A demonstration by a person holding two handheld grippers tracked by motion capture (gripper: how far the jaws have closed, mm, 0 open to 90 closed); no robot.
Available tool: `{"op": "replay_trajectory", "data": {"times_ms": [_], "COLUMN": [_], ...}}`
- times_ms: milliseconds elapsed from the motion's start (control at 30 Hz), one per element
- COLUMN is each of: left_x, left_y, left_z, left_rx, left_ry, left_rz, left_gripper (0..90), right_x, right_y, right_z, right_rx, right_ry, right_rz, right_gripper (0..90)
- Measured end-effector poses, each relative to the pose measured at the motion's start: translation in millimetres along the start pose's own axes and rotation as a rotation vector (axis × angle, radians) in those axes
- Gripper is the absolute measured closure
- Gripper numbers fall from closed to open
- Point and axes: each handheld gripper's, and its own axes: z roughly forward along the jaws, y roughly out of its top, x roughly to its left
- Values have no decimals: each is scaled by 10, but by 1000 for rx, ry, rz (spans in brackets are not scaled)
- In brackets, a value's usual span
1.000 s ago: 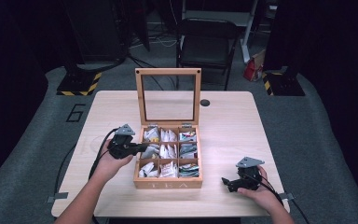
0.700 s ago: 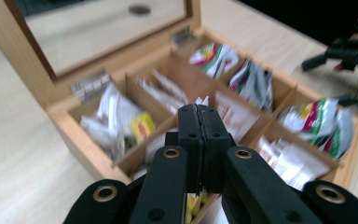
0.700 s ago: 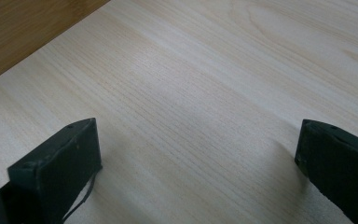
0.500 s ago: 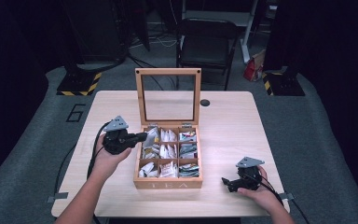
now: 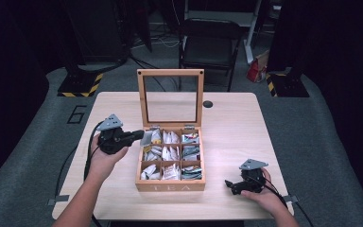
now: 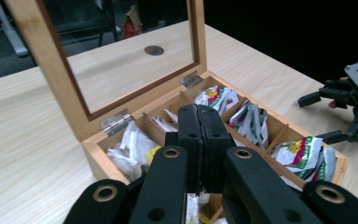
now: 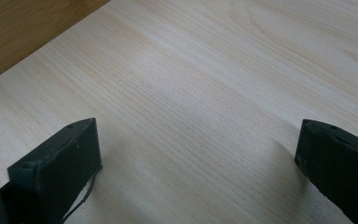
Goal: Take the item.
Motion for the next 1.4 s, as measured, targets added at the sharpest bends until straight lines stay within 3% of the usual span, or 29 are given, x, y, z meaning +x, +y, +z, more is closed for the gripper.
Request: {"op": "replay_trajectory", "data": {"times_ms": [500,800,1400], "left_x": [167,282,485], "left_y": [-13,-49,-46], "left_z": [-355,-516,-804], "left_rx": [-70,-63,-99], "left_ry": [74,118,196], "left_rz": [-75,-80,-119], "left_gripper": [893,893,893], "right_x": [1,-1,-2], "right_y": [0,0,0], "right_z": [0,-1,-1], "right_rx": [0,0,0], "right_ry": [0,-1,-4], "right_rz": [1,-3,-2], "right_gripper": [0,0,0]}}
